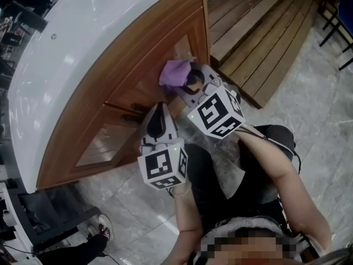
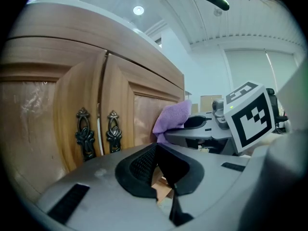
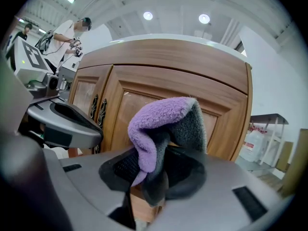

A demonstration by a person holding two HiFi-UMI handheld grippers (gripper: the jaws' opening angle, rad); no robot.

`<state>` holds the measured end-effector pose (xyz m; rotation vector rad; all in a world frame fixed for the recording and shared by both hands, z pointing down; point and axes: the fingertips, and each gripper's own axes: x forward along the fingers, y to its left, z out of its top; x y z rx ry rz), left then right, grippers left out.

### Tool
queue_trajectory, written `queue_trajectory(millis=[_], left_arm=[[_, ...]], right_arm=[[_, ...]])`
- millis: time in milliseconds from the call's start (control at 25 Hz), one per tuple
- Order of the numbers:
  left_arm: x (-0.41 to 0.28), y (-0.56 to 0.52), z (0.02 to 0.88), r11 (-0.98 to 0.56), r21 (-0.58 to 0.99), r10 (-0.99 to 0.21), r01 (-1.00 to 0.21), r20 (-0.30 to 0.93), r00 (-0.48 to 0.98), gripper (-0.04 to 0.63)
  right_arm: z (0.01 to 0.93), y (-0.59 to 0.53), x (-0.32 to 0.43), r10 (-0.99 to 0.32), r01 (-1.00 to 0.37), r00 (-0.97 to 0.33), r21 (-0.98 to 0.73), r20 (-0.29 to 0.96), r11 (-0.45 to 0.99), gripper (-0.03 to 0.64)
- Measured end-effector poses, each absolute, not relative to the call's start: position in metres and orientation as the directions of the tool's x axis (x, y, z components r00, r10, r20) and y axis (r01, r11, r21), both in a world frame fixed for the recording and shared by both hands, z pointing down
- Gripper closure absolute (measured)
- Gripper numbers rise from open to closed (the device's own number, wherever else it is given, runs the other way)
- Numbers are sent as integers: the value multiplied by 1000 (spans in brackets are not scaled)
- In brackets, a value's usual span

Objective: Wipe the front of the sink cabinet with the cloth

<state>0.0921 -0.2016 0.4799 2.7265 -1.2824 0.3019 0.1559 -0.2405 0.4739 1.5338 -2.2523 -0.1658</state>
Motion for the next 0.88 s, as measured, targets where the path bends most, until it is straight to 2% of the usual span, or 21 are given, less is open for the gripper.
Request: queue_trajectory(millis=[880], left_arm=[[135, -204, 485, -681, 24, -709, -732, 231, 667, 595]], right_arm=[[481, -253, 245, -942, -923, -169, 289, 291, 255, 439]])
